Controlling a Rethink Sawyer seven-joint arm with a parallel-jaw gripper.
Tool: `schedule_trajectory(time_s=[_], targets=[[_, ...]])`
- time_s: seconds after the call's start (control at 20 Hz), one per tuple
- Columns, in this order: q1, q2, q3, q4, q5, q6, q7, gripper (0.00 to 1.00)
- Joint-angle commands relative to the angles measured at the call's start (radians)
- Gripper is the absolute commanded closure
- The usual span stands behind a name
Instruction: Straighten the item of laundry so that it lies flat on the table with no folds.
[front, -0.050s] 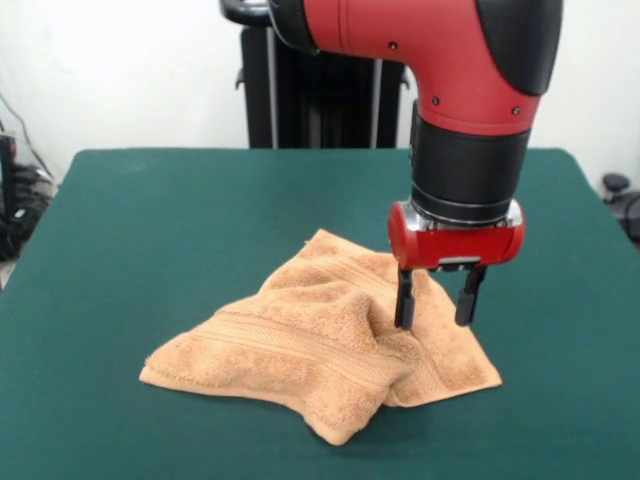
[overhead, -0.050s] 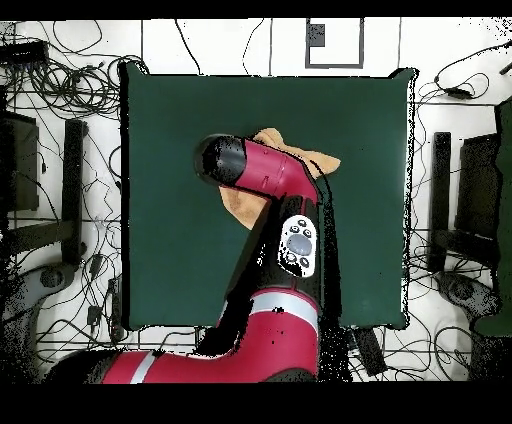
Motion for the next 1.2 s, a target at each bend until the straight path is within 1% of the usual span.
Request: schedule_trajectory(time_s=[0.05, 0.45, 0.7, 0.85, 1.2], targets=[[0.024, 0.066, 0.124, 0.077, 0.039, -0.039, 0.260, 0.00], [0.048, 0.075, 0.126, 0.068, 0.055, -0.051, 0.286, 0.00], [0.037, 0.079, 0.134, 0.064, 0.056, -0.052, 0.268, 0.00], [0.017, 0.091, 0.146, 0.060, 0.049, -0.068, 0.246, 0.00], [-0.064, 0.160, 0.211, 0.029, 0.012, -0.145, 0.155, 0.00]])
